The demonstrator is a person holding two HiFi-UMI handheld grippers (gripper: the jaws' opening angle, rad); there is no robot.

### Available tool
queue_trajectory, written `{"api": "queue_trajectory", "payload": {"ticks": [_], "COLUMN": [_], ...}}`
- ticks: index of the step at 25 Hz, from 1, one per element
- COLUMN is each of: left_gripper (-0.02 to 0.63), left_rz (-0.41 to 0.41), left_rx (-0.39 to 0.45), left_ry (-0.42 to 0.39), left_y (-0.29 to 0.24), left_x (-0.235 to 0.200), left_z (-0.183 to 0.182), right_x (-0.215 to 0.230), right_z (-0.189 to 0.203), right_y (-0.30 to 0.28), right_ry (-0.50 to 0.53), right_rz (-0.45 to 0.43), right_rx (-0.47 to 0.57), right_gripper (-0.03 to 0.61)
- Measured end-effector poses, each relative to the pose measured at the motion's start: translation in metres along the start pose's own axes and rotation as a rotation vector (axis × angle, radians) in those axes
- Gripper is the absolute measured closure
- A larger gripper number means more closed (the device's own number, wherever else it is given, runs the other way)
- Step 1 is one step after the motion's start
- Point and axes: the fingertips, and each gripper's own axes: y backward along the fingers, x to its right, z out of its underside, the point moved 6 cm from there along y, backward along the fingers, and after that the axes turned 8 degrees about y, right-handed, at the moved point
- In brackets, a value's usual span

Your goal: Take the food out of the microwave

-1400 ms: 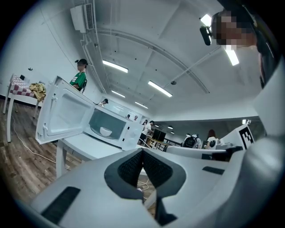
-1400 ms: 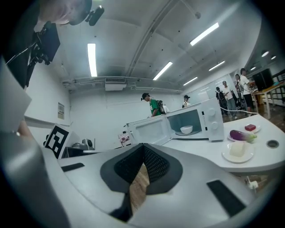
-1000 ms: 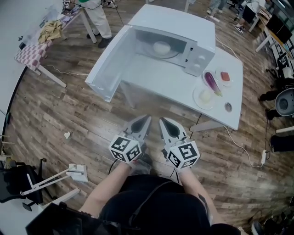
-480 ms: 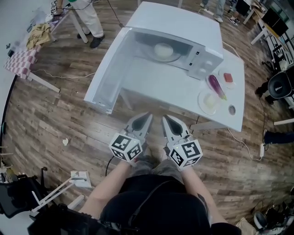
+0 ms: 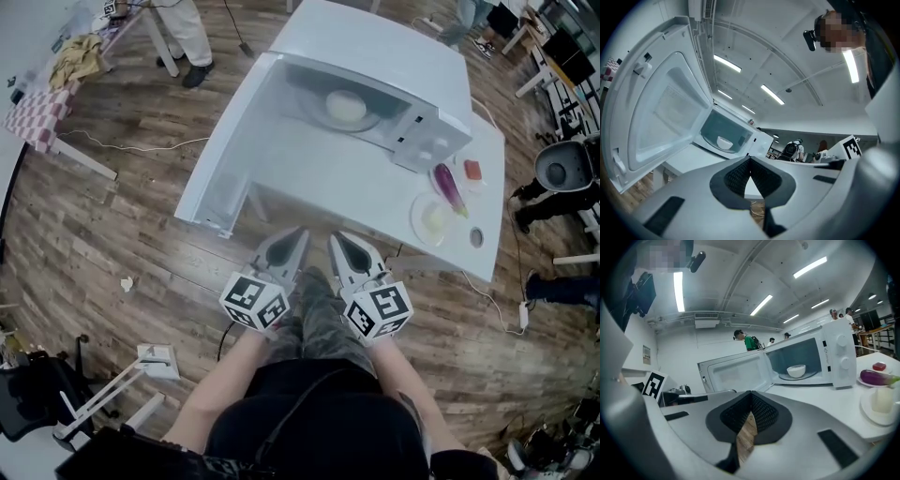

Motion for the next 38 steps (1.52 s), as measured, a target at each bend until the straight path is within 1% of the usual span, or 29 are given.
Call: {"api": "queue_trajectory", "payload": {"ticks": [3, 10, 19, 30, 38], "left_gripper": [0.603, 0.603, 0.603, 0.603, 0.603], "left_rz": [-0.004, 0.008, 0.025, 0.008, -0.008], "left_rx": [0.007, -0.001, -0.027, -0.052, -0.067], "left_ry": [-0.005, -0.022, -0.027, -0.014, -0.022], "left_y": [-0.009, -0.043, -0.088, -0.127, -0.155], "left_x": [-0.007, -0.02, -0.029, -0.043, -0.053], "left_z": [-0.008, -0.024, -0.033, -0.034, -0.036], "right_x": [0.006, 0.027, 0.059, 0.098, 0.125], "right_z": [-0.006, -0.022, -0.029, -0.027, -0.028], "right_y": [-0.014, -0.041, -0.059, -0.079, -0.094], "right_ry": [0.011, 0.025, 0.023, -0.006, -0.022], "right_rz": [-0.013, -0.009, 0.01, 0.022, 0.022], "right_rx": [0.006, 0.024, 0.012, -0.006, 0.005], "right_gripper": [0.56, 0.56, 0.56, 0.56, 0.56]}}
